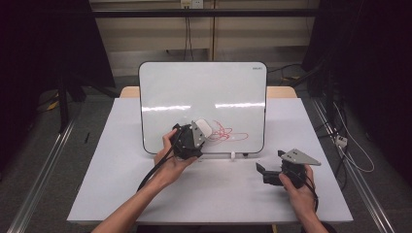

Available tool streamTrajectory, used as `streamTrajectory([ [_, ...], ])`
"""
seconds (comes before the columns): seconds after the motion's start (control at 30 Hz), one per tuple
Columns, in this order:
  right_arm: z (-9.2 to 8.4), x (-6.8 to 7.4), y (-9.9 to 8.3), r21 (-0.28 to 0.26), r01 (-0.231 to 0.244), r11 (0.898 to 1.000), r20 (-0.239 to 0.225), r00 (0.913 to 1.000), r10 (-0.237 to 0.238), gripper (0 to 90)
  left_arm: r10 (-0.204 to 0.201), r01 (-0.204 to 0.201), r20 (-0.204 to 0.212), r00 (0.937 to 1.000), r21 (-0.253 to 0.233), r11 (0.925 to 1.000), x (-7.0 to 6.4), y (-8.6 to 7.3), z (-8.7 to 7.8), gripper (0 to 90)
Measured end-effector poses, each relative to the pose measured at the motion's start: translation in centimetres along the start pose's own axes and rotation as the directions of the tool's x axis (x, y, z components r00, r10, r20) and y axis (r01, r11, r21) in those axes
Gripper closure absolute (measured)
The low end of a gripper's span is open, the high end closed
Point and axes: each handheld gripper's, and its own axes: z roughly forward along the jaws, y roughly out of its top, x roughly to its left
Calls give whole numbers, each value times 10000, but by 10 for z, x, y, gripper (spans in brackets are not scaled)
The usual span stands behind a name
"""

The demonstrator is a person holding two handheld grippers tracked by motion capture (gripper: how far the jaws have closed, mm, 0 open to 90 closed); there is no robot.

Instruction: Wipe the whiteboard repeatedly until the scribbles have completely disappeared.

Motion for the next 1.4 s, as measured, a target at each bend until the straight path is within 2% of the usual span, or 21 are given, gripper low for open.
streamTrajectory([
  [0.13,0,0,0,0,14,10000,1,10000,-14,58,135,-135,-68,9999,-27,9999,-2,0,0,301],
  [0.27,0,1,1,-8,57,10000,-17,10000,-57,58,221,-220,169,9996,-69,9997,-11,2,3,301],
  [0.33,1,1,1,4,49,10000,-26,10000,-49,58,536,-535,118,9985,-106,9985,-19,4,5,301],
  [0.37,1,1,1,-4,60,10000,-35,10000,-60,58,610,-606,395,9974,-124,9981,-25,7,8,300],
  [0.4,1,1,1,-3,68,10000,-35,10000,-68,58,870,-867,298,9958,-113,9962,-31,8,9,300],
  [0.47,0,1,1,-14,61,10000,-46,10000,-61,58,1030,-1027,237,9944,-128,9946,-34,9,10,301],
  [0.67,-2,-1,0,-52,-1,10000,-65,10000,1,59,973,-969,436,9943,-106,9952,-31,9,9,301],
  [0.77,-2,-2,-1,-41,-14,10000,-32,10000,14,59,583,-577,516,9970,-128,9983,-23,8,7,302],
  [0.83,-2,-2,-1,-48,-3,10000,-23,10000,3,58,627,-623,479,9969,-100,9980,-20,8,6,302],
  [0.87,-2,-2,-1,-48,2,10000,-24,10000,-3,58,513,-509,422,9978,-106,9987,-13,6,5,302],
  [1.03,-2,-1,-1,-26,-19,10000,-19,10000,19,58,277,-273,332,9991,-114,9996,-1,4,1,302],
  [1.13,-2,-1,-1,-20,-10,10000,-19,10000,10,58,-11,14,278,9996,-136,9999,11,2,-1,302],
  [1.4,0,0,0,11,8,10000,-61,10000,-8,58,-881,883,78,9961,-291,9957,44,6,-7,302],
])
